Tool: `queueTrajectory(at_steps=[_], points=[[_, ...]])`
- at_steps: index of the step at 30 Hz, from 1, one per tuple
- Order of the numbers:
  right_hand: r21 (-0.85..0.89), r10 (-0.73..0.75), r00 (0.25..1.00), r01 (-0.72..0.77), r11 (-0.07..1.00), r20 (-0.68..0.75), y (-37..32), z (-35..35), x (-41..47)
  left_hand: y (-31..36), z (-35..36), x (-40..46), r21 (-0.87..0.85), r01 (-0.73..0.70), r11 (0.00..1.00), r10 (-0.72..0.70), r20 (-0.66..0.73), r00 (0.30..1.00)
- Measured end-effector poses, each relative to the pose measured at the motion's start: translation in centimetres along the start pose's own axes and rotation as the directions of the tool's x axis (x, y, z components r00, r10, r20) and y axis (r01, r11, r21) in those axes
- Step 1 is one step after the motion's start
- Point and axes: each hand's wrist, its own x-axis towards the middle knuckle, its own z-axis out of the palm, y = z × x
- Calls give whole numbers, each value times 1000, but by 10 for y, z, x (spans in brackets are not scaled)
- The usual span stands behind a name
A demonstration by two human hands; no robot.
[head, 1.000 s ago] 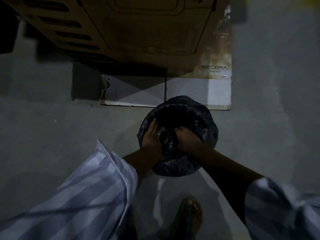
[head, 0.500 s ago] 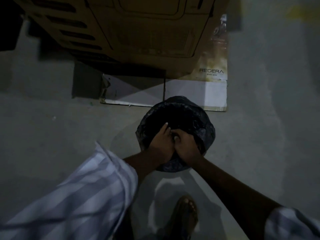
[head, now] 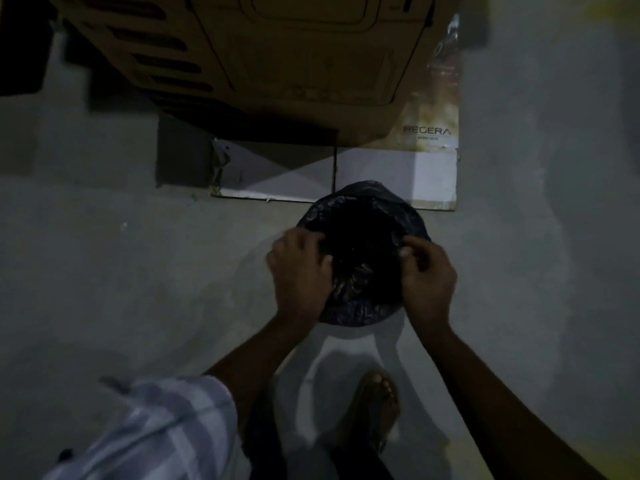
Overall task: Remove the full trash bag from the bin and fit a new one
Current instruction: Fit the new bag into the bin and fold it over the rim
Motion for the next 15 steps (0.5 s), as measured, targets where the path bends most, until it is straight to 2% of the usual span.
queueTrajectory(at_steps=[1, 2, 3, 4, 5, 6, 7, 8, 9, 12, 15], points=[[65, 114, 989, -109, 992, -97, 10, -5, 3, 0, -10, -3, -76, 263, 962, -267, -45, 963], [132, 296, 944, -279, 951, -143, 26, -7, 5, -7, -3, -5, -216, 517, 828, -531, -8, 847], [198, 497, 858, -469, 861, -129, 39, -7, 6, -15, 3, -7, -343, 709, 616, -720, 119, 683], [263, 663, 747, -630, 731, -53, 49, -4, 5, -25, 11, -10, -438, 811, 388, -806, 267, 529], [347, 760, 646, -731, 587, 75, 54, -1, 1, -32, 18, -14, -512, 840, 180, -809, 408, 423], [428, 792, 569, -786, 446, 221, 54, 2, -4, -36, 22, -21, -549, 836, 20, -776, 519, 359], [496, 779, 525, -806, 324, 344, 51, 4, -10, -31, 20, -28, -563, 823, -75, -722, 600, 345], [537, 754, 509, -806, 249, 415, 50, 5, -16, -25, 15, -34, -564, 810, -157, -670, 664, 333], [557, 727, 517, -800, 223, 452, 49, 7, -19, -22, 11, -38, -555, 807, -200, -627, 705, 330], [552, 697, 544, -795, 249, 468, 56, 12, -27, -23, 12, -44, -548, 766, -337, -529, 783, 328], [576, 683, 572, -773, 264, 455, 57, 15, -31, -27, 11, -43, -556, 749, -360, -523, 785, 332]])
